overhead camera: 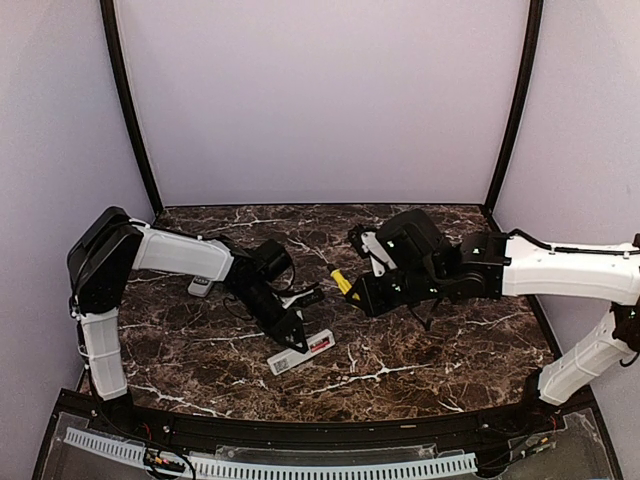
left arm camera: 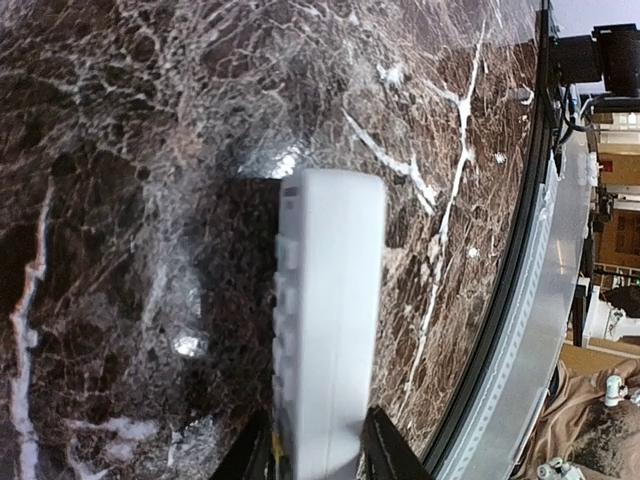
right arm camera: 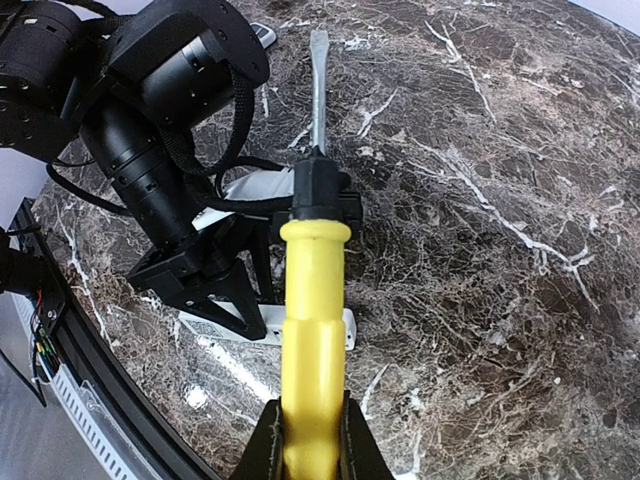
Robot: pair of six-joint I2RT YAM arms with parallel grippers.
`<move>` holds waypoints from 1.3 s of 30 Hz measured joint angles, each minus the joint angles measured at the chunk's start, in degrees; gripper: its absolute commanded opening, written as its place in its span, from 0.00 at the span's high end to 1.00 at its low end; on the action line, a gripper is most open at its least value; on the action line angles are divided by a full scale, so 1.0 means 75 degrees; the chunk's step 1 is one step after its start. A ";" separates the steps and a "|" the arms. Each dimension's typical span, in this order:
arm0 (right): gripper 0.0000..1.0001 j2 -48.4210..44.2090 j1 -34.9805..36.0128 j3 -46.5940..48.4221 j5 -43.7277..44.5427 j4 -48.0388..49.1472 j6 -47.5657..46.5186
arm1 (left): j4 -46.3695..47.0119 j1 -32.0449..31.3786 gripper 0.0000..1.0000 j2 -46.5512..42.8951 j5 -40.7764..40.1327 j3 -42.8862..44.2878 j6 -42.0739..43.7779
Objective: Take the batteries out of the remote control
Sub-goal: Place the remote control without the battery cover at the center of the board.
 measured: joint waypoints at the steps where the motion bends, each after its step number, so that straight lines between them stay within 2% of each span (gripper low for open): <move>1: 1.00 -0.0012 0.0000 -0.0035 0.0006 0.0023 0.0000 | 0.0000 0.0000 0.61 0.0009 -0.0026 0.0006 0.0032; 9: 1.00 -0.0230 -0.0044 -0.0160 0.0064 0.0020 -0.0006 | 0.0408 0.0000 0.35 -0.0224 -0.0901 -0.0128 -0.0210; 18: 1.00 -0.0571 -0.0149 -0.0236 0.0105 -0.0047 -0.0364 | 0.1317 0.0271 0.28 -0.2821 -0.2699 -0.1011 -0.0609; 22: 1.00 -0.0571 -0.0160 -0.0259 -0.0251 -0.0195 -0.0903 | 0.1606 0.0373 0.24 -0.3856 -0.3066 -0.1102 -0.0507; 27: 1.00 -0.0571 0.0093 -0.0248 -0.0437 -0.0525 -0.1734 | 0.1786 0.0399 0.22 -0.4546 -0.2582 -0.0994 -0.0635; 34: 1.00 -0.0469 0.0825 0.0137 -0.0096 -0.1093 -0.2623 | 0.2261 0.0761 0.22 -0.4639 -0.0839 -0.0895 -0.1856; 38: 1.00 -0.0437 0.0956 0.0449 0.0251 -0.1189 -0.3008 | 0.2425 0.0915 0.29 -0.4453 -0.0055 -0.0895 -0.2637; 39: 1.00 -0.0428 0.0959 0.0504 0.0321 -0.1189 -0.3075 | 0.2439 0.0921 0.34 -0.4371 0.0134 -0.0895 -0.2838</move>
